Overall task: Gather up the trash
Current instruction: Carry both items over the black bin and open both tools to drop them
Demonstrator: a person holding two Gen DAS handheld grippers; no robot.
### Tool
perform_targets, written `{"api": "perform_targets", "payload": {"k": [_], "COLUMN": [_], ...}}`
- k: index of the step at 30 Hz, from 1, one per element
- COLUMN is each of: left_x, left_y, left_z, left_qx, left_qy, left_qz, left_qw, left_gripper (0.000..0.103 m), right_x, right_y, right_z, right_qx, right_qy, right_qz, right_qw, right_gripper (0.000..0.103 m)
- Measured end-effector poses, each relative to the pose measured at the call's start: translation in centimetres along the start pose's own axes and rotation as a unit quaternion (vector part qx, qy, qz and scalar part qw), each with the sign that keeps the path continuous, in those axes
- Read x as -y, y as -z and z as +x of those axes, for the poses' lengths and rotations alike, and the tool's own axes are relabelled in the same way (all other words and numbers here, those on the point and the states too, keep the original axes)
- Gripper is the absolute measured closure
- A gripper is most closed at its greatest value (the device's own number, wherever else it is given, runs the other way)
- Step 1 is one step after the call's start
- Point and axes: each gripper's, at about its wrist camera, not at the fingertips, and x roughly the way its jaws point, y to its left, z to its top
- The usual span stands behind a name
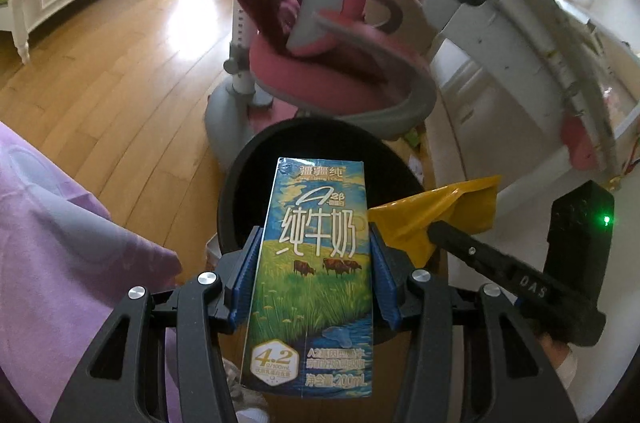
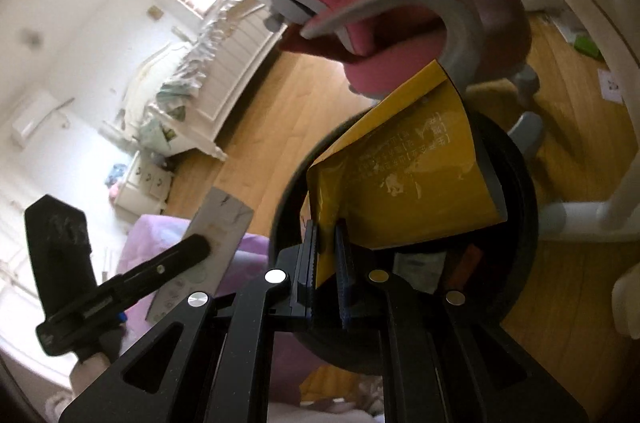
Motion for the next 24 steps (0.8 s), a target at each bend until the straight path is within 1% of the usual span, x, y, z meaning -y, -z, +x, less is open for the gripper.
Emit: {"api": "perform_targets", "payload": {"k": [1, 3, 7, 8, 9, 10, 11, 12, 13, 14, 16, 19, 21, 24], "left_x": [0.2, 0.5, 0.5, 0.7, 1.1, 1.5, 2.0, 2.3, 2.6, 2.9, 3.3, 3.5, 3.5, 3.3], "left_y": [-0.1, -0.2, -0.3, -0.3, -0.4, -0.6, -0.7, -0.8, -0.8, -0.8, -1.0, -1.2, -1.1, -0.6], "left_z": [0.1, 0.7, 2.1, 2.5, 2.8, 3.1, 3.4, 3.2, 3.0, 2.4, 1.6, 0.2, -1.4, -4.6], "left_qx": [0.002, -0.003, -0.015, -0.018, -0.021, -0.025, -0.025, -0.019, -0.008, 0.003, 0.007, 0.017, 0.033, 0.060], "left_qy": [0.005, -0.004, -0.006, -0.010, -0.025, -0.046, -0.071, -0.083, -0.089, -0.085, -0.073, -0.060, -0.047, -0.041], "left_qz": [0.002, 0.007, 0.005, 0.009, 0.018, 0.028, 0.043, 0.052, 0.059, 0.064, 0.062, 0.045, 0.032, 0.017], "left_qw": [1.0000, 1.0000, 0.9999, 0.9997, 0.9993, 0.9982, 0.9962, 0.9950, 0.9943, 0.9943, 0.9954, 0.9970, 0.9978, 0.9972], "left_gripper": [0.054, 0.054, 0.052, 0.051, 0.049, 0.043, 0.027, 0.014, 0.011, 0.011, 0.011, 0.011, 0.011, 0.011], "right_x": [0.2, 0.7, 1.4, 1.4, 1.3, 1.4, 1.7, 1.6, 1.9, 2.0, 2.1, 2.3, 2.1, 1.0], "right_y": [0.3, 0.5, 0.7, 0.6, 0.6, 0.5, 0.3, 0.0, -0.1, -0.1, -0.1, -0.3, -0.2, 0.1], "right_z": [0.4, 1.1, 2.1, 2.3, 2.3, 2.5, 2.7, 2.6, 2.3, 1.9, 1.1, 0.8, 0.5, 0.3], "right_qx": [-0.005, -0.013, -0.023, -0.026, -0.032, -0.037, -0.043, -0.044, -0.037, -0.024, -0.007, -0.009, -0.007, -0.009], "right_qy": [0.000, 0.000, -0.002, -0.003, -0.003, -0.004, -0.001, 0.002, 0.005, 0.008, 0.008, 0.004, 0.001, -0.010], "right_qz": [0.002, 0.006, 0.014, 0.015, 0.015, 0.016, 0.018, 0.021, 0.027, 0.030, 0.025, 0.026, 0.029, 0.021], "right_qw": [1.000, 1.000, 1.000, 1.000, 0.999, 0.999, 0.999, 0.999, 0.999, 0.999, 1.000, 1.000, 1.000, 1.000], "right_gripper": [0.093, 0.093, 0.093, 0.093, 0.093, 0.085, 0.074, 0.046, 0.032, 0.018, 0.018, 0.018, 0.018, 0.018]}}
